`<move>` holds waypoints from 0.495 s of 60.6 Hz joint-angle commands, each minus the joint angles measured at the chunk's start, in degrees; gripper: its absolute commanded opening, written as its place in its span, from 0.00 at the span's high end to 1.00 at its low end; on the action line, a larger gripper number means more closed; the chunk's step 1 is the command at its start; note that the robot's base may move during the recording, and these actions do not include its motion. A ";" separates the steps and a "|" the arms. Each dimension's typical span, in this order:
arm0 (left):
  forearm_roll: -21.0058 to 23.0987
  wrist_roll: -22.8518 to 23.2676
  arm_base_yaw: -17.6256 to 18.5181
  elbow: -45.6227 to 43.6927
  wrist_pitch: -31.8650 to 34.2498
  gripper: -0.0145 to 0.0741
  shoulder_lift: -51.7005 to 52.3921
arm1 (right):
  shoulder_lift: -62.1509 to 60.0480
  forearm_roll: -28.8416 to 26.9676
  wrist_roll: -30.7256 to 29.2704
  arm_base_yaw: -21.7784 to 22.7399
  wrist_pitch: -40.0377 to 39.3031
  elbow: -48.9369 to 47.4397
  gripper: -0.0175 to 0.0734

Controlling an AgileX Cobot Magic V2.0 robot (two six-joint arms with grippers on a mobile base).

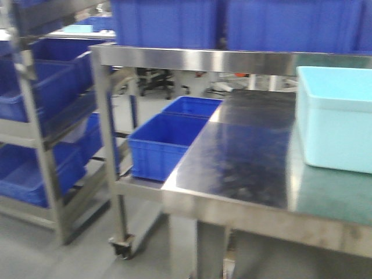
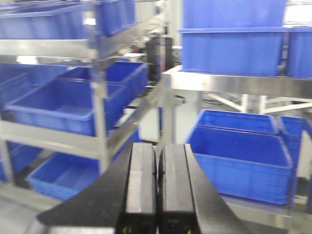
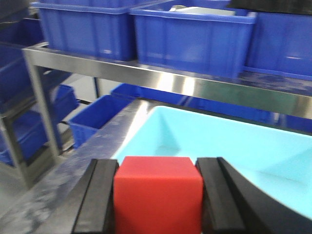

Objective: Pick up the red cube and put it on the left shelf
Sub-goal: 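Turn the base away from the table holding the cube in the right gripper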

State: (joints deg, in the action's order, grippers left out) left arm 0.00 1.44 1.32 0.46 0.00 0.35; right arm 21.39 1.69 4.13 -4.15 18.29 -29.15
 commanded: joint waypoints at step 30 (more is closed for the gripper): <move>0.00 -0.01 0.23 1.41 4.88 0.72 0.94 | 0.57 0.64 -0.33 0.21 -5.24 -1.61 0.75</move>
State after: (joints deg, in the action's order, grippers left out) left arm 0.00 1.44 1.32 0.46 0.00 0.35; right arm 21.39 1.69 4.13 -4.15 18.29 -29.15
